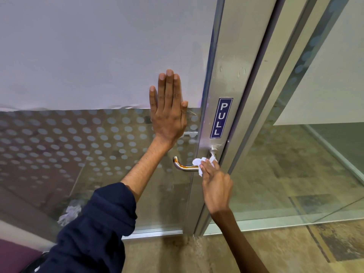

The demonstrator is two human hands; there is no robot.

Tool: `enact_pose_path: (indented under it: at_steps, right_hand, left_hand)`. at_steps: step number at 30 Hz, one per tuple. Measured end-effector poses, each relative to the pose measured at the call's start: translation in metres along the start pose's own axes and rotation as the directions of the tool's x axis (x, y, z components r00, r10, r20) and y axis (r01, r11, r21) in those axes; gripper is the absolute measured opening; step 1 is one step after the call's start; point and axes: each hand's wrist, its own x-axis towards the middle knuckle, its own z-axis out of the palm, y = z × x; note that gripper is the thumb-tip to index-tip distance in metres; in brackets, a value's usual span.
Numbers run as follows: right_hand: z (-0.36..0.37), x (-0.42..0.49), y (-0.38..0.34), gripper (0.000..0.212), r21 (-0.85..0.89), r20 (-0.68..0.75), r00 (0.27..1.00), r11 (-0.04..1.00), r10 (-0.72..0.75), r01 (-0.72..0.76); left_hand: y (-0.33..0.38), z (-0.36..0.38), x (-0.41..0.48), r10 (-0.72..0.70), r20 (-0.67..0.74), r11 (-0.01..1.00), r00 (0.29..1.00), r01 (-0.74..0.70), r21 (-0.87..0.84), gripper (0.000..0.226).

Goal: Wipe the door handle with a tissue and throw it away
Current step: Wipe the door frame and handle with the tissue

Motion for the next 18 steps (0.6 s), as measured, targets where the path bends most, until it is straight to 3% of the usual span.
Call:
enact_pose_path:
  at_steps: [4,8,14,18]
  right_hand:
    - [0.015,-0.010,-0.003,0.022,0.143,-0.025,0.999,0.989,-0.027,0.030]
    - [0.022,-0.013,-0.001,0.029,0.093,-0.078,0.981,0.978,-0.178,0.185]
    - [0.024,-0.008,-0.013,0.036,0.013,0.033,0.950,0.950,-0.312,0.312]
    - [0.024,0.001,-0.033,0.017,-0.006,0.175,0.947,0.961,-0.270,0.275]
  left_hand:
    - [0.000,0.001,-0.001,-0.001,-0.003,1.000,1.000,0.001,-0.006,0.059]
    - [0.000,0.001,0.001,-0.001,0.000,1.000,1.000,0.001,-0.009,0.059]
    - [0.000,0.001,0.000,-0.003,0.004,1.000,1.000,0.003,-0.010,0.059]
    - [0.001,0.000,0.001,-0.005,0.008,1.000,1.000,0.005,-0.019,0.059]
